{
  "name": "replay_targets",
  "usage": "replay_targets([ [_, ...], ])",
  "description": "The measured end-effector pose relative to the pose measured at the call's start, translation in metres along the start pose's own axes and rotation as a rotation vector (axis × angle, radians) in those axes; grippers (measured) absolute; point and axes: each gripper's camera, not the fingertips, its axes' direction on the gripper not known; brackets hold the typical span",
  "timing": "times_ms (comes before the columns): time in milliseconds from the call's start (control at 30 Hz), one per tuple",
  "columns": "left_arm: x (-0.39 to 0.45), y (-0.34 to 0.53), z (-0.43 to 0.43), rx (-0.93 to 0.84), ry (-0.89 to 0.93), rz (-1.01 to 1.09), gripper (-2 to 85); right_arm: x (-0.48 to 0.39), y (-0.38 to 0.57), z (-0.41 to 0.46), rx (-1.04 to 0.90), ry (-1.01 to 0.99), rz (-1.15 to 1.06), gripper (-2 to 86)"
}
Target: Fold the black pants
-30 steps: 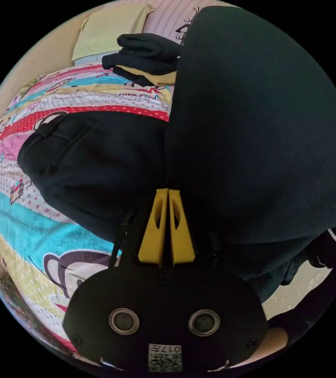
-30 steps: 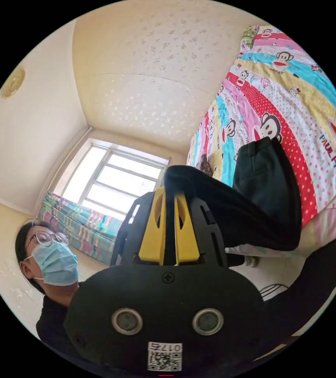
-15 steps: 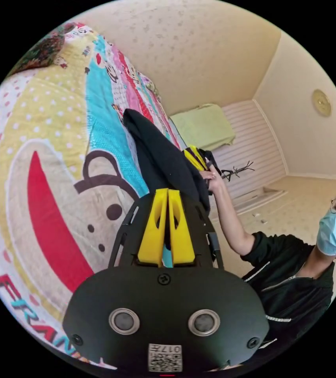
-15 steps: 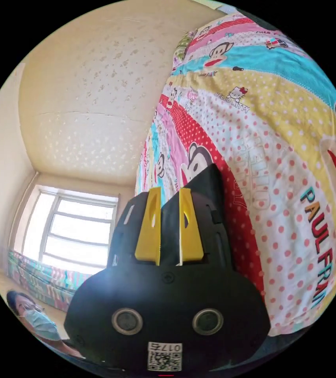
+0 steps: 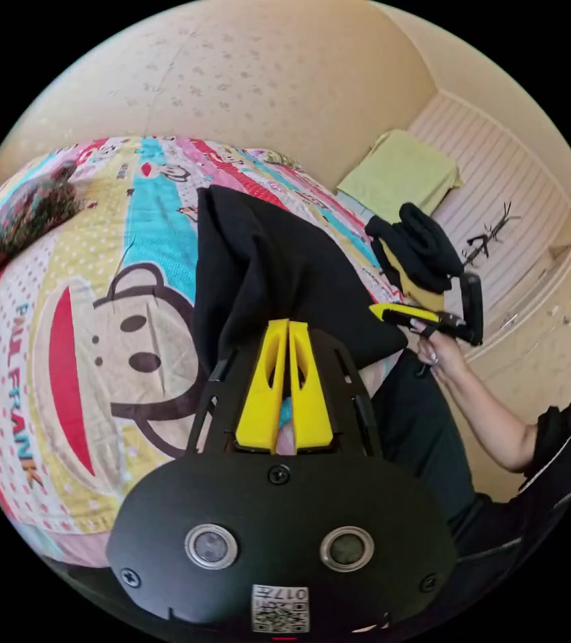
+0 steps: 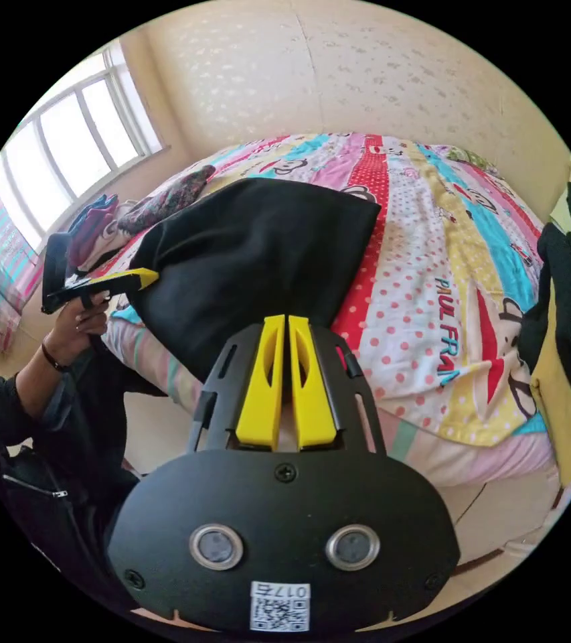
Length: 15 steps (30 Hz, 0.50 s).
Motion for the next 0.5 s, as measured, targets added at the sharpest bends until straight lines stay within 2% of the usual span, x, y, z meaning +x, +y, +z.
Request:
replay_targets([
  [67,-0.005,0.009,0.007,0.008,0.013,-0.073,-0.8,-0.001,0.002,0.003,-0.034,0.061,0.026,1.4],
  [100,-0.003,0.011,0.007,0.009,0.002,-0.090,-0.8,-0.001,0.000,0.014,-0.130,0.134,0.047,1.1],
  [167,0.007,0.014,0.004,-0.004,0.008,-0.176,-0.9,-0.009,-0.005,0.013,-0.163,0.155,0.027,0.7],
  [233,0.029,0.009,-0.009,0.034,0.002,-0.118,-0.9,-0.025,-0.011,-0.010,-0.072,0.170,-0.001,0.6],
  [300,0.062,0.001,-0.021,0.124,-0.087,0.021,-0.9,-0.056,-0.015,-0.044,0.172,0.160,-0.099,0.4],
  [367,0.098,-0.016,-0.002,0.129,-0.334,0.184,-0.9,-0.070,-0.023,-0.049,0.277,0.144,-0.158,0.3],
  [433,0.103,-0.028,0.044,0.026,-0.519,0.263,-0.8,-0.072,-0.036,-0.030,0.234,0.153,-0.170,0.3],
  [500,0.080,-0.032,0.105,-0.203,-0.619,0.281,-0.6,-0.058,-0.043,0.031,-0.017,0.211,-0.164,0.3],
])
